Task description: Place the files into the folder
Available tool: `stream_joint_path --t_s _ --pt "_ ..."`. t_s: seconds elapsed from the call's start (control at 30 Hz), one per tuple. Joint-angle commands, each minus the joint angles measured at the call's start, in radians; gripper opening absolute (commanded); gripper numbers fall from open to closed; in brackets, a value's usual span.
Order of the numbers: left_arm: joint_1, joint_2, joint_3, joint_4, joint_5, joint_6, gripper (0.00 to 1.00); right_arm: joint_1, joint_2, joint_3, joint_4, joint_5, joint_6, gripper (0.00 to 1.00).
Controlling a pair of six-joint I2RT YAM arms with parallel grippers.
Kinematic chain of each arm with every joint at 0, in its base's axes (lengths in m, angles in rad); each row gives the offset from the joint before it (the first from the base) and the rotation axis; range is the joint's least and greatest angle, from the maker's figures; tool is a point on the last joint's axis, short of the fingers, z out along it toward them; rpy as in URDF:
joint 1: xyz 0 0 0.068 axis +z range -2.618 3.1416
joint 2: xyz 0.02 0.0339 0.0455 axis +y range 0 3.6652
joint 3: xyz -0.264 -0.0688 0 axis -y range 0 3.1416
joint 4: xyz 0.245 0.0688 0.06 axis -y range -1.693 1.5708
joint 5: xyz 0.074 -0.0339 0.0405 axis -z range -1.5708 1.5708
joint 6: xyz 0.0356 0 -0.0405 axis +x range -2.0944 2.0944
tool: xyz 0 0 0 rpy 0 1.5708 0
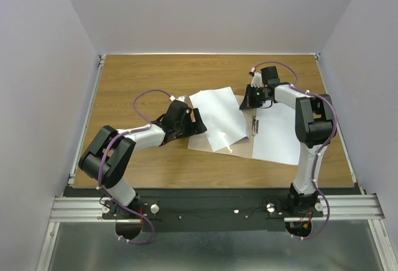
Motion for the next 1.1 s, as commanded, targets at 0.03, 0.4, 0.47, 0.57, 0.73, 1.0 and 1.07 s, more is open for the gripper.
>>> stream_joint_path --t_s 0.03,0.4,0.47,0.57,0.73,1.0,1.07 --pt "-0.01 0.065 -0.022 -0.146 -0.023 -0.004 0.92 -0.015 -0.067 -0.052 -0.015 0.223 0.054 0.01" --pt "-0.01 0.068 -0.017 -0.141 -0.011 0.0 0.92 -0.015 -0.214 -0.224 0.077 0.31 0.127 0.01" --pt "-0.01 0.066 -0.019 -0.141 -0.008 0.002 0.92 -0.017 -0.239 -0.255 0.111 0.318 0.134 0.01" --pt "-0.01 0.063 -0.022 -0.138 -0.01 0.002 0.92 -0.015 -0.251 -0.282 0.146 0.279 0.108 0.01" --pt "-0.01 0.063 -0.02 -0.135 0.001 0.0 0.92 0.009 -0.269 -0.324 0.203 0.258 0.04 0.01" --pt "-0.01 0.054 -0.014 -0.133 0.018 0.02 0.92 0.015 -0.42 -0.442 0.296 0.323 -0.056 0.01" --pt "-0.01 0.056 -0.01 -0.135 0.023 0.028 0.92 0.015 -0.441 -0.45 0.306 0.326 -0.083 0.01"
